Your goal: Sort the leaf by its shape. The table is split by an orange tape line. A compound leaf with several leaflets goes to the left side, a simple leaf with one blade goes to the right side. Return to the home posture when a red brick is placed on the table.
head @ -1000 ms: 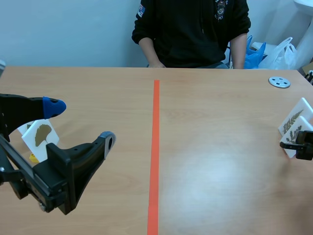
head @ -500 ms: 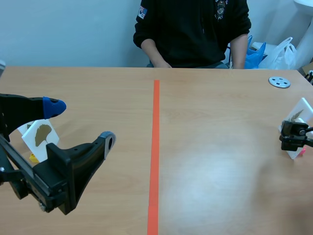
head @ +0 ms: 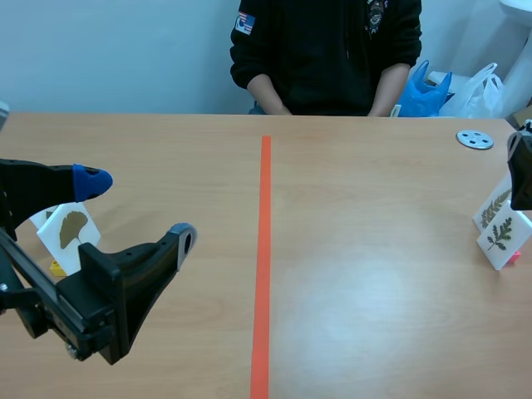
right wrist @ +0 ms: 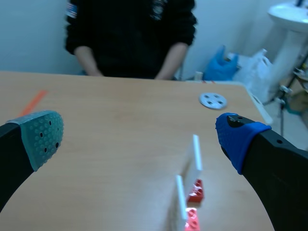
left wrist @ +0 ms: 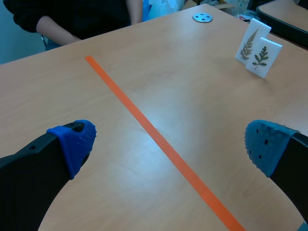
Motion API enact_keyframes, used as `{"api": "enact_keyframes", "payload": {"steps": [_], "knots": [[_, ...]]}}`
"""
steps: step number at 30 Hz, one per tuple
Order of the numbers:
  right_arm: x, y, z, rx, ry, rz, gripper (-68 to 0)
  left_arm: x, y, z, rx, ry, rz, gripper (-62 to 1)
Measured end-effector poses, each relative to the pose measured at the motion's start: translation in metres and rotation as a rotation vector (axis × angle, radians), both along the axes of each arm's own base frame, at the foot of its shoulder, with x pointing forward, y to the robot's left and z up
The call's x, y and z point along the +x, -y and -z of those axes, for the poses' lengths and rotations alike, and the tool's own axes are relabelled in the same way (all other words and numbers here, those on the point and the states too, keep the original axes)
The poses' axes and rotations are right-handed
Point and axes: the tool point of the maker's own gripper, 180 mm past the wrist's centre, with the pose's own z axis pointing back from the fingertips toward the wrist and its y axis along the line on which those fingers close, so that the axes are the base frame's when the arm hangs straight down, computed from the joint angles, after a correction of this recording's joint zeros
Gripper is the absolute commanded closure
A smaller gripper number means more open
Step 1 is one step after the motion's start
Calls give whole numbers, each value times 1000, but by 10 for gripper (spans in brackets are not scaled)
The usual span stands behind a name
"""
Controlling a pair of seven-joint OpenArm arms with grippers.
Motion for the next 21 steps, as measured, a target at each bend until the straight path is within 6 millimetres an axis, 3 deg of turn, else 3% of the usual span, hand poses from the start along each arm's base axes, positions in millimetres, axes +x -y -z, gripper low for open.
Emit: {"api": "enact_keyframes", "payload": {"steps": [4, 7, 15, 21], "knots": [[-16, -33, -18, -12, -3, -113, -679, 0, 0, 0, 0, 0, 0, -623], [-29, -57, -19, -20, -38, -218, -679, 0, 0, 0, 1, 0, 0, -623], [-59, -92, -17, -29, -117, -328, -679, 0, -1, 1, 4, -3, -5, -623], [-69, -109, -20, -36, -142, -387, -679, 0, -2, 2, 18, -5, 2, -623]]}}
